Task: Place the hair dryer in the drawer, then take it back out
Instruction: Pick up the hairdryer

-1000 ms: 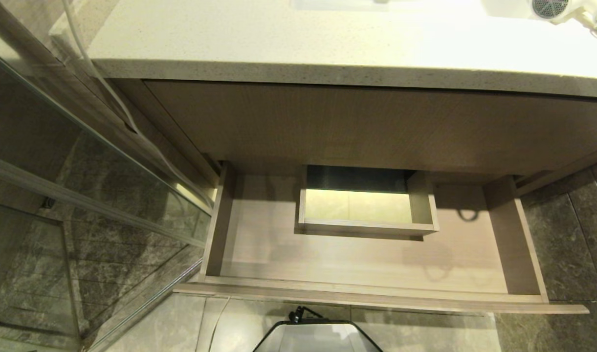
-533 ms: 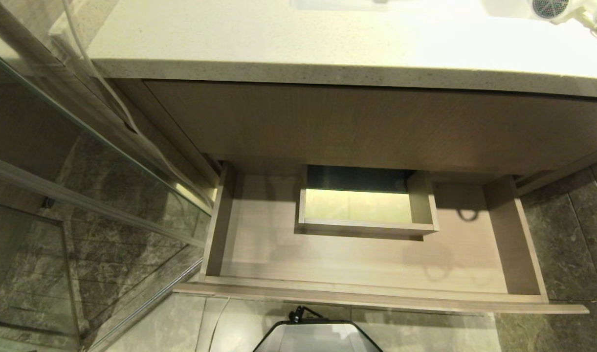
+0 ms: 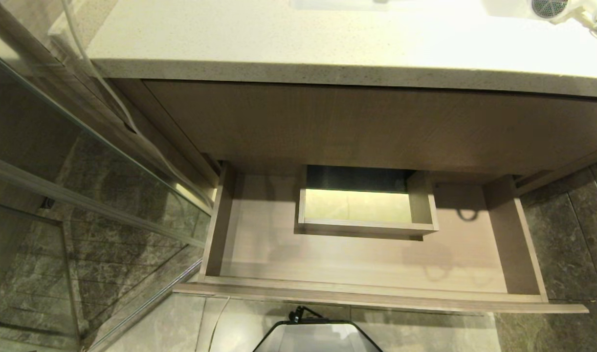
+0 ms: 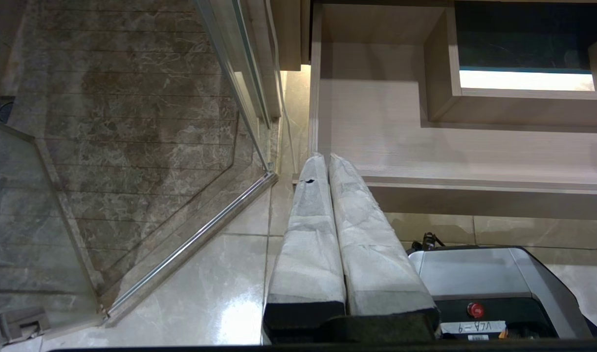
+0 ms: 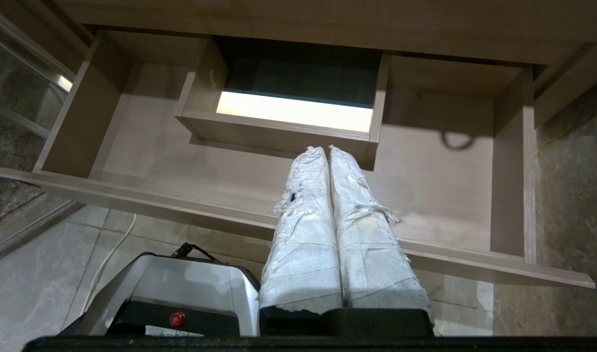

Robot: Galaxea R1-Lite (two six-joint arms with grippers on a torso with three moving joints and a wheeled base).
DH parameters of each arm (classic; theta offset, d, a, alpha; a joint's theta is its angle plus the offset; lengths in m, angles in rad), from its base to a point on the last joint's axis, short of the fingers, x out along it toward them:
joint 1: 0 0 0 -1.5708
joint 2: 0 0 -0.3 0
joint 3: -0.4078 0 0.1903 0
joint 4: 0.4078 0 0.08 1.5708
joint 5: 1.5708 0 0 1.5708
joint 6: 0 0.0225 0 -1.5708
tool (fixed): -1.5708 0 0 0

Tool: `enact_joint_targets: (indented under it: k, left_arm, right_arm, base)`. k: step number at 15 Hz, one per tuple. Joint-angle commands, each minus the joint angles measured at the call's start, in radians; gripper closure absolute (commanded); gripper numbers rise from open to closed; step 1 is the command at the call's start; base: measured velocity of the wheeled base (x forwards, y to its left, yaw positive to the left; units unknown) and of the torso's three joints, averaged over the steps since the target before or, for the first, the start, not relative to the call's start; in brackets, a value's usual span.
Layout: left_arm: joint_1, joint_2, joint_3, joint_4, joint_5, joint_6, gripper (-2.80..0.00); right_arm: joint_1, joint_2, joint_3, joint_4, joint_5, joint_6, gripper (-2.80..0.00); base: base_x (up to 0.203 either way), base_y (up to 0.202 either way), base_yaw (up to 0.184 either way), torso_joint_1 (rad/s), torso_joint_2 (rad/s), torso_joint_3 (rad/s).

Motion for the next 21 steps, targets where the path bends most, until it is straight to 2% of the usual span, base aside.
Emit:
enact_joint_targets:
  k: [1,21]
  left_arm:
    - [0.0,0.0,0.0,0.0,0.0,0.0,0.0]
    - [0.0,0.0,0.0,0.0,0.0,0.0,0.0]
  right_arm:
    - [-0.001,-0.039,0.04,-0.001,0.0,-0.001,0.0]
    - [-0.001,-0.039,0.04,-0.002,0.0,-0.001,0.0]
  base:
    - [0.0,0.0,0.0,0.0,0.0,0.0]
    - [0.0,0.0,0.0,0.0,0.0,0.0]
